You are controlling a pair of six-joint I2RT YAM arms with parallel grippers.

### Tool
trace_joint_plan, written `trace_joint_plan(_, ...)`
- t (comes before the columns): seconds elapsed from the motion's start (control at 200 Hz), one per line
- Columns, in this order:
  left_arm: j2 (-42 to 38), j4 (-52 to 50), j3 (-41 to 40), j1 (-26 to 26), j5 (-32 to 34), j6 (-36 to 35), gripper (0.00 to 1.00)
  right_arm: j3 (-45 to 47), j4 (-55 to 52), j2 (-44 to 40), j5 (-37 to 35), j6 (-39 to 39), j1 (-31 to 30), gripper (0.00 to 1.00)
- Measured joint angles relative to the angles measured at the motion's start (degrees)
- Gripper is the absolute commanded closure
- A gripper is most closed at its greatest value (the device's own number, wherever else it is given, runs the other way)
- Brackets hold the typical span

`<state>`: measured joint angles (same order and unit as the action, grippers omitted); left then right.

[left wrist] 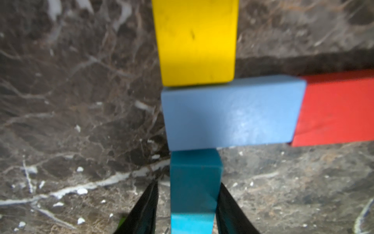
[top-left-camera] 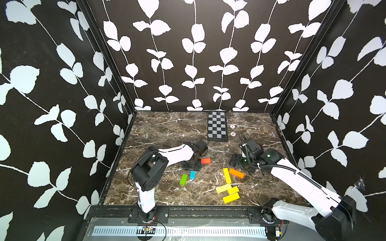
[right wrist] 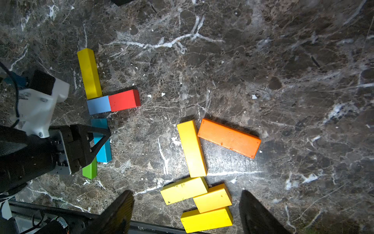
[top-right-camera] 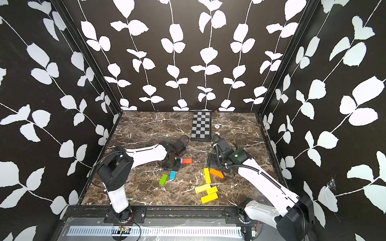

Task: Assemble the letter h with building blocks
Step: Assemble the building block at the center of the board.

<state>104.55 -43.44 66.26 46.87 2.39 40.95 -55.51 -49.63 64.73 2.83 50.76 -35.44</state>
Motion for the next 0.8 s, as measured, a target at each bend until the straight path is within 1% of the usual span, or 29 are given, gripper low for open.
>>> trace_joint_plan(0.03, -0.2, -0.1, -0.1, 0.5, 0.1, 0.0, 0.36, 0.0, 0.0, 0.0, 0.0, 0.0, 0.0, 0.19)
trace_joint_plan(0.065, -0.3, -0.2, -0.1, 1.1, 0.2, 0.1, 0.35, 0.0, 0.0, 0.0, 0.0, 0.0, 0.0, 0.19)
trace_joint_plan(0.21, -0.3, -0.5, -0.4, 3.2, 0.4, 0.0, 0.38, 0.0, -0.5, -0.5, 0.0, 0.0, 0.0, 0.19)
trace_joint_plan(0.3, -0.4, -0.8, -0.5, 3.3, 0.9, 0.0, 0.39, 0.0, -0.8, -1.1, 0.0, 0.0, 0.0, 0.19)
trace_joint_plan(0.415, -0.5, -1.2, -0.5, 3.3, 1.6, -0.4, 0.45, 0.0, -1.1, -1.6, 0.0, 0.0, 0.0, 0.19)
trace_joint_plan(0.555, -0.5, -1.4, -0.5, 3.2, 2.1, -1.3, 0.59, 0.0, -1.7, -1.7, 0.0, 0.0, 0.0, 0.19)
trace_joint_plan(0.645, -0.5, -1.5, -0.4, 2.8, 2.4, -2.0, 0.66, 0.0, -1.9, -1.7, 0.0, 0.0, 0.0, 0.19)
trace_joint_plan(0.795, -0.5, -1.6, -0.3, 2.3, 2.5, -2.5, 0.70, 0.0, -2.0, -1.7, 0.0, 0.0, 0.0, 0.19)
